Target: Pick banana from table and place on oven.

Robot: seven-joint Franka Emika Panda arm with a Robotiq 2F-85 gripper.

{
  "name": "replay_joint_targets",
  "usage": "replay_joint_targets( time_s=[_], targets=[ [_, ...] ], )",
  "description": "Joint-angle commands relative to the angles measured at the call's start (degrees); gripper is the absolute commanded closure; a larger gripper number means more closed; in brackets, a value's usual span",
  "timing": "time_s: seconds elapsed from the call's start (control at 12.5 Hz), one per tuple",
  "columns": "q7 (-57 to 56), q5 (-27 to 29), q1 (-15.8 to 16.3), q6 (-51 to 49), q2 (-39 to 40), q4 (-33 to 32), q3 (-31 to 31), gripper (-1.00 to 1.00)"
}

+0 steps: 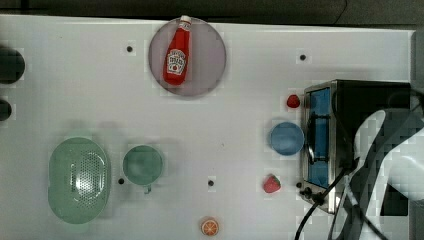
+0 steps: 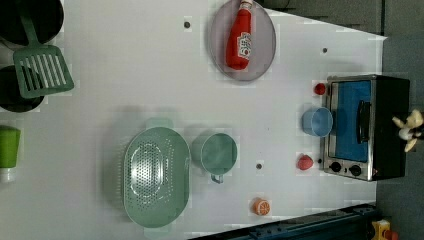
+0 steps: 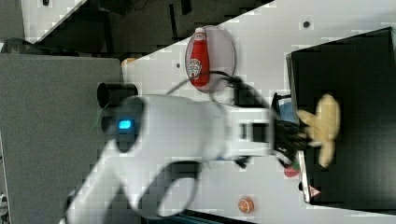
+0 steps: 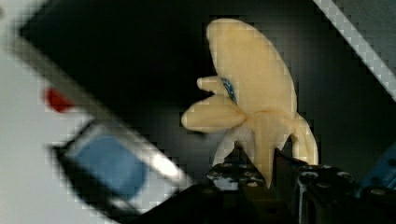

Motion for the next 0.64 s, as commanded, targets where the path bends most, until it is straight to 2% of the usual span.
replay_joint_targets(
  time_s=[0.08,0.16,0.64],
  targets=[
    [-11.19,1.28,1.13,3.27,-0.68,2.40,-0.45,0.58],
    [-11.23,2.18,0.94,3.29,0.11,2.14,-0.59,0.49],
    [-11.24,3.09,0.52,4.13,0.19,2.22,-0.59,-0.84]
  ],
)
